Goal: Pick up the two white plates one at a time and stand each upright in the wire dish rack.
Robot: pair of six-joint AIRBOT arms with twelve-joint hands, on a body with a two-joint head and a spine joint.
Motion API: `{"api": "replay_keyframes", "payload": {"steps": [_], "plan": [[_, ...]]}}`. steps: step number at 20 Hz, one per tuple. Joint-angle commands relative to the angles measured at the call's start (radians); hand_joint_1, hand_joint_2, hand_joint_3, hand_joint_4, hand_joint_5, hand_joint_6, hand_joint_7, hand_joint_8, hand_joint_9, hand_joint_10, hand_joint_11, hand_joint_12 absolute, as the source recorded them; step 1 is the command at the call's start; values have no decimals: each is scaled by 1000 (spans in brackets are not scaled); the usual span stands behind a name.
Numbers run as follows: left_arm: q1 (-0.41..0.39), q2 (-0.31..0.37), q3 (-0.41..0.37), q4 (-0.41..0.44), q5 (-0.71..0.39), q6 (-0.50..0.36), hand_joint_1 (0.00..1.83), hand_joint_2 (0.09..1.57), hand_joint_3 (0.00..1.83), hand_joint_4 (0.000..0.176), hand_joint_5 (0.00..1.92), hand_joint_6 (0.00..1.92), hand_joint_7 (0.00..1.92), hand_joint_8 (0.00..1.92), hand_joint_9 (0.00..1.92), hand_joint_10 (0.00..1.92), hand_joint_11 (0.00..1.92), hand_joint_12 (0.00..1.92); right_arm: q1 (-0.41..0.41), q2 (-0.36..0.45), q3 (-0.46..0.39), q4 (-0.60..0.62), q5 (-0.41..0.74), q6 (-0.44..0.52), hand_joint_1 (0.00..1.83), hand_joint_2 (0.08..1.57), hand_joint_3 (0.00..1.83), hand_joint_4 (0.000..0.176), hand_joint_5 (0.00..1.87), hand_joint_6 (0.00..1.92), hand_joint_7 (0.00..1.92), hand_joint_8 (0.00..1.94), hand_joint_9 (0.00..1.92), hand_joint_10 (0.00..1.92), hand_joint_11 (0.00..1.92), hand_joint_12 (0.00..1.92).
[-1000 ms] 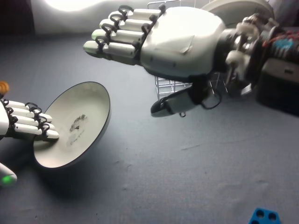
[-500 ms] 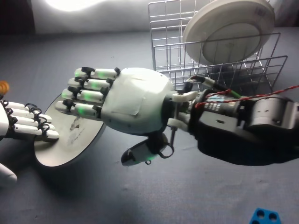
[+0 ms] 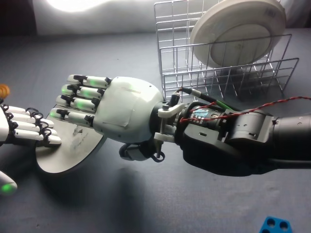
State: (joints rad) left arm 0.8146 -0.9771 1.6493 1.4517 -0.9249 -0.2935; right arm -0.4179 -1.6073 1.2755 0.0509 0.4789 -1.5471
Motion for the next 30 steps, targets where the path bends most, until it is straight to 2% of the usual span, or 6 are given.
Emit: {"api": "replay_keyframes", "payload": {"steps": [1,18,22,27,28,30], "plan": [[11,-22,-2,54,3,-1,0,1139,2,0,147,1,113,2,94,2,0,185,5,-6,1,-19,138,-2,1063,974,21,0,0,0,0,0,0,0,0,0],[7,-30,6,54,5,-1,0,1131,1,0,161,0,130,0,104,1,0,194,-2,-91,103,-5,205,80,1038,1123,5,0,193,5,172,6,130,13,0,409],[7,-34,8,54,5,-1,0,1135,1,0,186,5,145,5,116,4,0,201,-15,-97,104,-5,205,88,1045,1094,0,0,567,23,528,11,498,36,75,1049],[7,-34,9,54,5,-1,0,1130,2,0,151,3,120,2,93,0,0,136,-20,-100,103,-5,205,93,1077,1134,1,0,905,13,919,9,881,29,469,980],[7,-34,9,54,5,-1,0,1136,4,0,144,0,113,0,90,0,0,136,-20,-100,103,-5,205,93,1119,1154,7,0,893,877,979,17,947,21,530,969],[7,-34,8,54,5,-1,0,1132,1,0,147,2,114,5,84,5,0,106,-22,-100,103,-5,205,93,1209,1117,0,0,984,1039,1045,623,1107,42,689,934]]}}
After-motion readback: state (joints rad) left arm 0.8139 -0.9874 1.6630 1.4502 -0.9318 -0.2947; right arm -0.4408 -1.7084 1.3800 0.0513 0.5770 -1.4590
